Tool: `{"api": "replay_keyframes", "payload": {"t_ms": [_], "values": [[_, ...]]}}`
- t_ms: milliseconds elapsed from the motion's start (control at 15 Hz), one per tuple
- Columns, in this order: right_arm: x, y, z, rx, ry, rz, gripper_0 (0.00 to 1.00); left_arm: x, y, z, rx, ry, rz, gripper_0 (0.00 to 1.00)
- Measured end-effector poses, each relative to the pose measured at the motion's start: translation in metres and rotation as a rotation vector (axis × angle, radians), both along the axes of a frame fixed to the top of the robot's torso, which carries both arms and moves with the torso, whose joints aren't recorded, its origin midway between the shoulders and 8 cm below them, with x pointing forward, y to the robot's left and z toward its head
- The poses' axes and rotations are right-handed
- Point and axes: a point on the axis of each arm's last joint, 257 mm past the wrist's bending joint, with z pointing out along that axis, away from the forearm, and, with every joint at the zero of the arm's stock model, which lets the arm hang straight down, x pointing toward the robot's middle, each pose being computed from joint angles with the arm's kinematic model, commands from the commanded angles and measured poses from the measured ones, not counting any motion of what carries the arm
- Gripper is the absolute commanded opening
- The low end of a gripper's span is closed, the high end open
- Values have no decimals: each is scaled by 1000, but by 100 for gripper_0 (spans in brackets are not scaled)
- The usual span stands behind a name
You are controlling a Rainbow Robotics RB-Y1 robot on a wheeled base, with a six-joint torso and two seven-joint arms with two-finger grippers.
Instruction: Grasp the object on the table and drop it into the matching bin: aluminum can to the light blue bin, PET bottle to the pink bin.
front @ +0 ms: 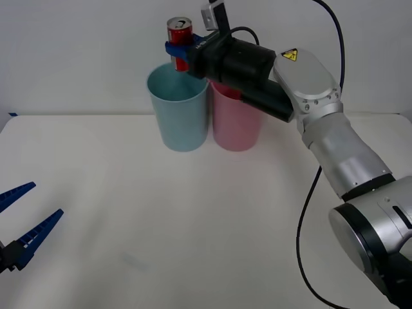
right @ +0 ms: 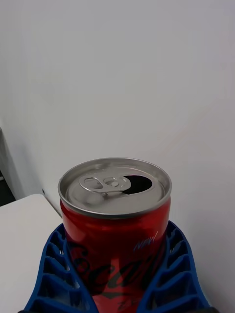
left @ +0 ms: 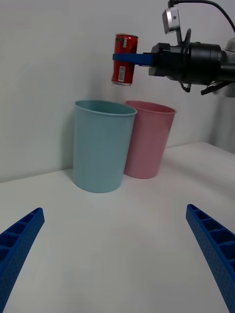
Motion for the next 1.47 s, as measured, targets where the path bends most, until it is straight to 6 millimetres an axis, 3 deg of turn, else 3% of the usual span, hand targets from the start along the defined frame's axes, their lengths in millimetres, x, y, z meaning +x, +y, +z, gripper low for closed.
{"api": "replay_keyframes", "payload": {"t_ms": [267,533,667,733,800,1467], "values": [[15,8,1,4,4,-55,0,0,0,0,0,0,0,100],[14,13,1,8,5,-55,0,0,0,0,0,0,0,100],[13,13,0,7,5,-54,8,0,0,0,0,0,0,100],[14,13,0,7,5,-55,79,0,0,0,0,0,0,100],[14,13,0,8,5,-56,100,0,0,0,0,0,0,100],[14,11,2,16,-4,-56,100,0,0,0,0,0,0,100]]}}
